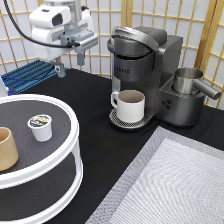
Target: Make coffee
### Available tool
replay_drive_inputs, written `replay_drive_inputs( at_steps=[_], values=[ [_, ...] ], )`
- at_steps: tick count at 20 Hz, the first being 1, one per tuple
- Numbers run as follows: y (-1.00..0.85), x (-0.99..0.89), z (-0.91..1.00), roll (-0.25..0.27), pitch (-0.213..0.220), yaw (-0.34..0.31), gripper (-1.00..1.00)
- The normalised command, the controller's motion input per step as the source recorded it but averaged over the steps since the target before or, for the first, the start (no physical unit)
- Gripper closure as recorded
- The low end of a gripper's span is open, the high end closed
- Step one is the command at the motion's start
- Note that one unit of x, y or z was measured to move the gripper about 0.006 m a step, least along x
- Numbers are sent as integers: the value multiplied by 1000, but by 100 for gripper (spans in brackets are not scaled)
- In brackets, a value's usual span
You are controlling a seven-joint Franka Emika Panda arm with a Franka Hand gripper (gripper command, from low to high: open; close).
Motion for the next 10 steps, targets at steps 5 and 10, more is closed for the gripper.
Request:
replay_drive_inputs(
  at_steps=[5,10],
  values=[
    [-58,994,965,48,92,0,-100],
    [-156,910,642,141,121,0,-100]
  ],
)
